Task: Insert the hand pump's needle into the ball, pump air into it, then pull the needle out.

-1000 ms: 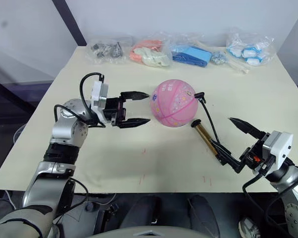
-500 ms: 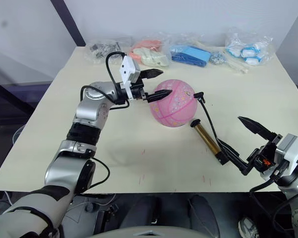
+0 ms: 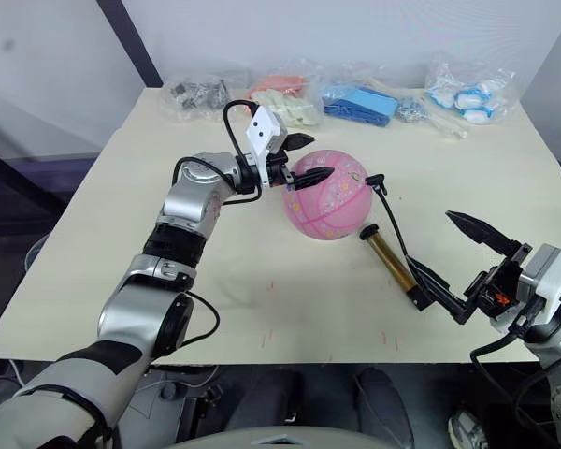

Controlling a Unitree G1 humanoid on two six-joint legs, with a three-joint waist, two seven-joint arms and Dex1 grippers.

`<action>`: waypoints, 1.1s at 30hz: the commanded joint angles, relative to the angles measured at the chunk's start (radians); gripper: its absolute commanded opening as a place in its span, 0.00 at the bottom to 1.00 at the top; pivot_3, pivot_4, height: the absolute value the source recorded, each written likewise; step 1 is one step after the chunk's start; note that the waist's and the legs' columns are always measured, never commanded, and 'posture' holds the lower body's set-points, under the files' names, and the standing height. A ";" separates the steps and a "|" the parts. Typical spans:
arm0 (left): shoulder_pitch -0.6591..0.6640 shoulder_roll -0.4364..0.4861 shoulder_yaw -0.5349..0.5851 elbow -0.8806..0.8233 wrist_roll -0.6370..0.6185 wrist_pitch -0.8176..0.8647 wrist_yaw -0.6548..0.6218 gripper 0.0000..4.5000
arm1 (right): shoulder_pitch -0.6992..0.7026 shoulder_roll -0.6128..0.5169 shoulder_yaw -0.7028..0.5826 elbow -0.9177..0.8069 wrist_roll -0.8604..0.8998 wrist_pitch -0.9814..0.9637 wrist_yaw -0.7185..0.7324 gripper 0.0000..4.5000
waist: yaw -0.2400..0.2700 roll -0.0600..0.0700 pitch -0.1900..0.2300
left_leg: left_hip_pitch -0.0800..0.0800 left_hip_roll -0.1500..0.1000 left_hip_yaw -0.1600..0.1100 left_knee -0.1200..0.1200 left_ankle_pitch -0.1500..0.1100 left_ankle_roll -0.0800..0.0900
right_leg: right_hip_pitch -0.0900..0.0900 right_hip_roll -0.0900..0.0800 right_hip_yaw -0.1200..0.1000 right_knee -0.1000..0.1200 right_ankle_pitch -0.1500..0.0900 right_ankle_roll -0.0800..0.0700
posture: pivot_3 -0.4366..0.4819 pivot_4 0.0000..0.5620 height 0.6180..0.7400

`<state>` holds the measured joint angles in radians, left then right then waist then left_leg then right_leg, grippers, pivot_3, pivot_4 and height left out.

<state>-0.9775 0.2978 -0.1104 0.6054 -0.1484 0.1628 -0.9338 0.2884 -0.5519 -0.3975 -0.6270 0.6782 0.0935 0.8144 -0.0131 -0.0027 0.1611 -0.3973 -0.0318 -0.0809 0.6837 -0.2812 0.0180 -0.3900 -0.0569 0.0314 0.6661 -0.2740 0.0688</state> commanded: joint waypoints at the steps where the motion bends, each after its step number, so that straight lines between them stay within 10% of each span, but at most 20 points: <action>1: 0.003 0.000 -0.020 0.051 0.023 0.014 -0.020 1.00 | -0.039 -0.027 0.007 0.005 0.004 0.056 -0.047 0.99 | 0.000 0.000 0.000 | 0.000 0.000 0.000 0.000 0.000 0.000 | 0.000 0.000 0.000 0.000 0.000 0.000 | 0.48 0.27 1.00; 15: -0.047 0.009 -0.043 0.294 0.064 -0.201 -0.172 1.00 | -0.495 -0.146 0.206 0.339 -0.027 0.462 -0.157 0.99 | -0.002 0.000 -0.002 | 0.003 -0.001 0.001 0.001 0.000 0.000 | 0.002 0.001 0.000 0.000 0.000 0.000 | 0.48 0.27 1.00; 33: -0.087 0.000 -0.045 0.405 0.093 -0.299 -0.227 1.00 | -1.042 -0.131 0.459 0.966 -0.248 0.390 0.262 0.99 | -0.007 0.000 -0.002 | 0.003 0.000 0.001 0.001 0.000 0.000 | 0.002 0.000 0.000 0.001 0.000 0.000 | 0.48 0.27 1.00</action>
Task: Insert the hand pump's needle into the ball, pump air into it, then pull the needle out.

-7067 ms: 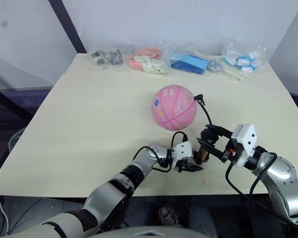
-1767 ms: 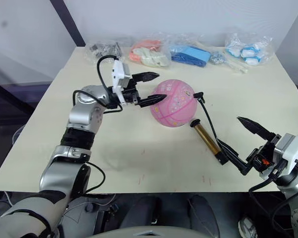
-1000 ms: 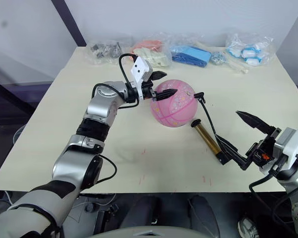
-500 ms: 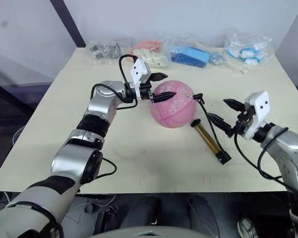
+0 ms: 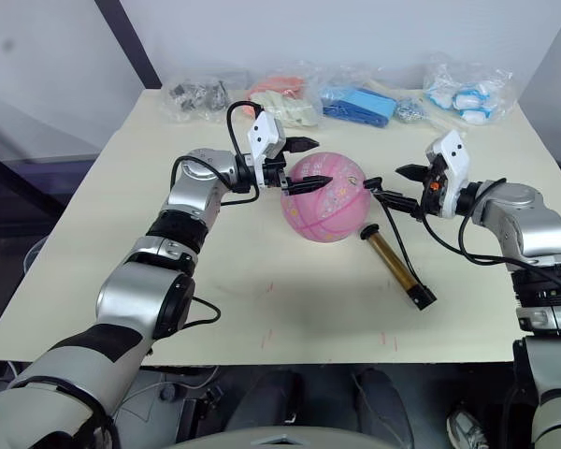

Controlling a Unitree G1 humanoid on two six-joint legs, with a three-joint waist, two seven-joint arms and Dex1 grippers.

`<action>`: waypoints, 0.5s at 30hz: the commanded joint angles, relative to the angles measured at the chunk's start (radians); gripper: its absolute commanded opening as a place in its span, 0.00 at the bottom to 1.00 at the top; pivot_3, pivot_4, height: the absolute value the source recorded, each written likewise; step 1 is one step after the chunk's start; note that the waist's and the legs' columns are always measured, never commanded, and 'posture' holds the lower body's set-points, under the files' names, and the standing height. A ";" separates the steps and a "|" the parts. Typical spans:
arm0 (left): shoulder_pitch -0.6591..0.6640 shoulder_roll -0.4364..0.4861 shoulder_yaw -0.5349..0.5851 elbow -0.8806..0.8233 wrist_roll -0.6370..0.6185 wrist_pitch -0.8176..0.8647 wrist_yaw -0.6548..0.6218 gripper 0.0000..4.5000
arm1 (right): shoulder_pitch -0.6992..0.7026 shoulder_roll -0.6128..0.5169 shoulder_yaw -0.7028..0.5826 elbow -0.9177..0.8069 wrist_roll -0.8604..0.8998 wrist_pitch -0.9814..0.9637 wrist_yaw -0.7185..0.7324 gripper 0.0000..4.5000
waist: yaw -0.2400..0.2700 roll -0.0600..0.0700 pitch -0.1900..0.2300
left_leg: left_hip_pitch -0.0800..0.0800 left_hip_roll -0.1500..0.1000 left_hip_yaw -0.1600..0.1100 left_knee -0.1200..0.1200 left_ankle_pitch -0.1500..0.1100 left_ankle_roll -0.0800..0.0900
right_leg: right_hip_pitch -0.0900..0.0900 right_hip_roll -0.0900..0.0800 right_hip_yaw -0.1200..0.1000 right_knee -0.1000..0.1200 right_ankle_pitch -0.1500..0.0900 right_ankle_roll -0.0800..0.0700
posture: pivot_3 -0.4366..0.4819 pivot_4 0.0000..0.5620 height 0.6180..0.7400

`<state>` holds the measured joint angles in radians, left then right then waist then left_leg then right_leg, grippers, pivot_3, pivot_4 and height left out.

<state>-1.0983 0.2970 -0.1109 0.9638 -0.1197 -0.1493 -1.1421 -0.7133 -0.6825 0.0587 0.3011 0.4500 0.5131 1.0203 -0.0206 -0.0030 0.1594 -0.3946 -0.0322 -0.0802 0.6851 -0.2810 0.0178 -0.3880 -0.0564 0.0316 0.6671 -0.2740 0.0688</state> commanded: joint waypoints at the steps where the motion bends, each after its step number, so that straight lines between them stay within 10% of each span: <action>1: 0.034 0.000 -0.044 0.047 0.064 0.013 -0.018 1.00 | -0.059 0.008 0.008 0.070 -0.036 -0.048 0.066 0.99 | 0.000 0.000 0.000 | 0.000 0.000 0.000 0.000 0.000 0.000 | 0.000 0.000 0.000 0.000 0.000 0.000 | 0.48 0.27 1.00; 15: 0.038 -0.005 -0.047 0.041 0.066 0.011 -0.018 1.00 | -0.227 0.068 0.059 0.288 -0.152 -0.107 0.254 0.99 | -0.009 0.000 0.000 | -0.001 0.000 0.002 0.000 0.000 0.000 | -0.006 -0.002 0.000 0.007 0.000 0.000 | 0.48 0.27 1.00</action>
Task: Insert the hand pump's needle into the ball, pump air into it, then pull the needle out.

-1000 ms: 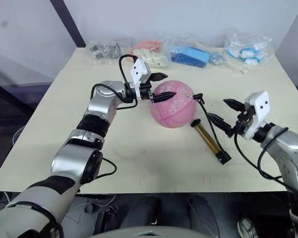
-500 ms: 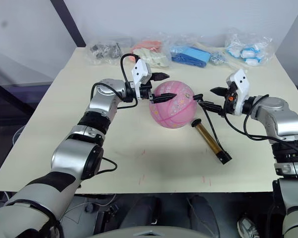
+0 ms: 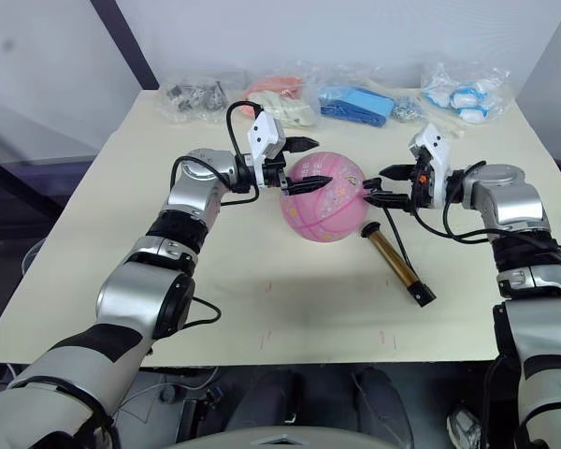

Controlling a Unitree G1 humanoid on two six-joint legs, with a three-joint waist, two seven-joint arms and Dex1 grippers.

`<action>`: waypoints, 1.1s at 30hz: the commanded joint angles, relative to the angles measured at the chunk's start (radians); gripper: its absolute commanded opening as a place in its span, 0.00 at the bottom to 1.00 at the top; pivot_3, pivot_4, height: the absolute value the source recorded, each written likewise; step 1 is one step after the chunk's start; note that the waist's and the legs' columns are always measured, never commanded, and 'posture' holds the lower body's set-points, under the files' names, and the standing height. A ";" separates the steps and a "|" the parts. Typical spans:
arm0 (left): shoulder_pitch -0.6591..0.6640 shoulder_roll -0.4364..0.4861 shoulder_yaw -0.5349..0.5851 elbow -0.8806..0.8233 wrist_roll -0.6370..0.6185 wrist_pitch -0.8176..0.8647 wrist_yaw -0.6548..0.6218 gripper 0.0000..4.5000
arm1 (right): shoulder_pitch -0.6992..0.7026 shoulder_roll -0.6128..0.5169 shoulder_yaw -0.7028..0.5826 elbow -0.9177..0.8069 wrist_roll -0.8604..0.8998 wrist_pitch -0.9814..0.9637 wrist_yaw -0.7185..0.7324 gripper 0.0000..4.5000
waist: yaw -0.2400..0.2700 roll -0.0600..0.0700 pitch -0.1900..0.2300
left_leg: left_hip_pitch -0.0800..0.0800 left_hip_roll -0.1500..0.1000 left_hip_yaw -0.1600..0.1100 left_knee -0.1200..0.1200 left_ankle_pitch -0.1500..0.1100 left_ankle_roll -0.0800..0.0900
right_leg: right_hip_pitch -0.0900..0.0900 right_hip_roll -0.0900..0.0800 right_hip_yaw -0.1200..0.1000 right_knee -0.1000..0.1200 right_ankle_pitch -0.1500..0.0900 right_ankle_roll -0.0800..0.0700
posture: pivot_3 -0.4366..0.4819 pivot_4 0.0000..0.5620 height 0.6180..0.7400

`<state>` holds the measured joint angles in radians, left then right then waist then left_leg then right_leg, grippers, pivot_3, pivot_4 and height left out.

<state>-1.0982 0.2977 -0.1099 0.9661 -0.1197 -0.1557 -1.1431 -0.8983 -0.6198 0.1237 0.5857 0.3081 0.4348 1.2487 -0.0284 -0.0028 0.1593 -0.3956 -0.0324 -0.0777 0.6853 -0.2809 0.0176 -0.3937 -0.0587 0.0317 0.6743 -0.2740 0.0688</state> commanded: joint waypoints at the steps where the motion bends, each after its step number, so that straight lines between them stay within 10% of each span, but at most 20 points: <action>1: 0.040 -0.006 -0.049 0.037 0.066 0.018 -0.017 1.00 | -0.050 0.011 -0.009 0.011 -0.013 -0.031 0.032 0.99 | -0.002 0.000 0.000 | 0.000 0.000 0.000 0.000 0.000 0.000 | -0.001 0.000 0.000 0.001 0.000 0.000 | 0.48 0.27 1.00; 6: 0.046 -0.005 -0.050 0.028 0.066 0.020 -0.020 1.00 | -0.077 0.025 -0.010 0.049 -0.045 -0.052 0.050 0.83 | -0.003 0.000 0.000 | 0.000 -0.001 0.001 0.000 0.000 0.000 | -0.002 -0.002 0.000 0.003 0.000 0.000 | 0.48 0.27 1.00; 24: 0.050 -0.003 -0.052 0.016 0.067 0.029 -0.022 1.00 | -0.104 0.048 -0.024 0.088 -0.095 -0.069 0.071 0.83 | -0.005 0.000 0.000 | 0.000 -0.001 0.001 0.000 0.000 0.000 | -0.002 -0.002 -0.001 0.003 0.000 0.000 | 0.48 0.27 1.00; 33: 0.041 0.003 -0.049 0.028 0.069 0.021 -0.021 1.00 | -0.100 0.036 -0.013 0.099 -0.118 -0.084 0.080 0.12 | -0.005 0.000 0.000 | 0.000 -0.001 0.001 0.000 0.000 0.000 | -0.002 -0.003 -0.001 0.003 0.000 0.000 | 0.48 0.27 1.00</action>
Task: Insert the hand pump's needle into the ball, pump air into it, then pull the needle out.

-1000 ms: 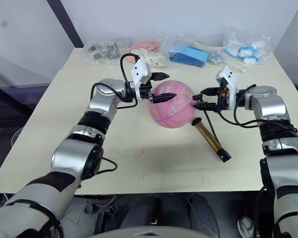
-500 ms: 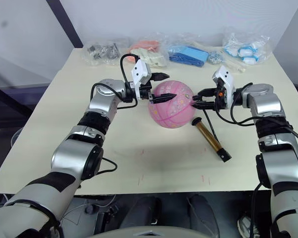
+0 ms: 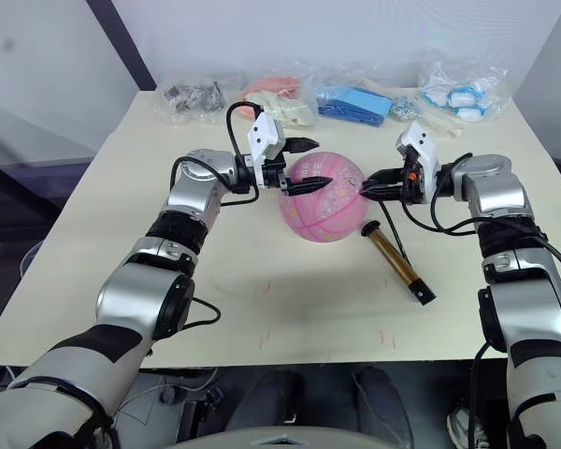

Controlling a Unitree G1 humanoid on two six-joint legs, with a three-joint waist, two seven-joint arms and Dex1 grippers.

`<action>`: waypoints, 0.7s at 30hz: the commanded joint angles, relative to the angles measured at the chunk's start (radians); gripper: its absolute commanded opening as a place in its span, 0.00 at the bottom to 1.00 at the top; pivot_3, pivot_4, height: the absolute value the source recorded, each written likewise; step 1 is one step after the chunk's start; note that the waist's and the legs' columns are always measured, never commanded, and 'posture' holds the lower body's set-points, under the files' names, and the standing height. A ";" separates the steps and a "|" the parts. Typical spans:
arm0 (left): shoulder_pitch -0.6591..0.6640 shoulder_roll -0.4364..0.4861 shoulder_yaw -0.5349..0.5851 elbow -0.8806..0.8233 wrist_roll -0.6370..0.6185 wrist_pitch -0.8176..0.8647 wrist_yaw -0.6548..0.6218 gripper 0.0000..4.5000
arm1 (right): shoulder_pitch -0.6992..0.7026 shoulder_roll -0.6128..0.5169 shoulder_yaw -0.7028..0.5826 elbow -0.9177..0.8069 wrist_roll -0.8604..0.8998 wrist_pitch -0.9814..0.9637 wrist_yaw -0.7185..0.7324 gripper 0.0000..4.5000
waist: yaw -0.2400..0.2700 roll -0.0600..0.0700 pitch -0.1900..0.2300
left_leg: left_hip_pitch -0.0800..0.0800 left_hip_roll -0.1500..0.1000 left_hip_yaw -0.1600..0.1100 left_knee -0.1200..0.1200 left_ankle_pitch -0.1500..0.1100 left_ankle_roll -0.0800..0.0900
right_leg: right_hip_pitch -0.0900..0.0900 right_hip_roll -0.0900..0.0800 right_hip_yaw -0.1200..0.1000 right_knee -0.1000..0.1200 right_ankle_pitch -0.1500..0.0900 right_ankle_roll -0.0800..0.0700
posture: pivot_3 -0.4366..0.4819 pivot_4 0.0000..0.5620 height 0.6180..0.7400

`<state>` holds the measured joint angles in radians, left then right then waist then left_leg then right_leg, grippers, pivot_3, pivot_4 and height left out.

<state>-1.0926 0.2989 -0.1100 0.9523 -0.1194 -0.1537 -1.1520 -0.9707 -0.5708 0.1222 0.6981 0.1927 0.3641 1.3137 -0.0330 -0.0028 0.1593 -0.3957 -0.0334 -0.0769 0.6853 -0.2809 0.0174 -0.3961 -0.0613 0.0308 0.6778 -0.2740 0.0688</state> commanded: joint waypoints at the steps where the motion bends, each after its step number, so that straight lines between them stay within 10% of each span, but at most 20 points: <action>1: 0.035 0.002 -0.049 0.042 0.069 0.018 -0.012 1.00 | -0.027 -0.014 -0.015 -0.014 -0.002 -0.012 0.013 0.08 | -0.001 0.000 0.000 | 0.000 0.000 0.000 0.000 0.000 0.000 | 0.000 0.000 0.000 0.000 0.000 0.000 | 0.48 0.27 1.00; 21: 0.071 -0.036 -0.057 0.072 0.093 0.158 0.071 1.00 | 0.101 -0.081 -0.078 -0.286 0.045 0.073 -0.054 0.08 | 0.016 0.000 0.000 | 0.000 -0.001 0.000 0.000 0.000 0.000 | 0.000 -0.002 -0.001 0.000 0.000 0.000 | 0.48 0.27 1.00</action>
<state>-1.0904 0.2718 -0.1226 0.9491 -0.0846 -0.0964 -1.1040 -0.8583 -0.6231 0.0999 0.4764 0.2024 0.4343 1.2567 -0.0169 -0.0027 0.1592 -0.3961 -0.0349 -0.0774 0.6856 -0.2809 0.0176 -0.3959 -0.0629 0.0298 0.6777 -0.2740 0.0688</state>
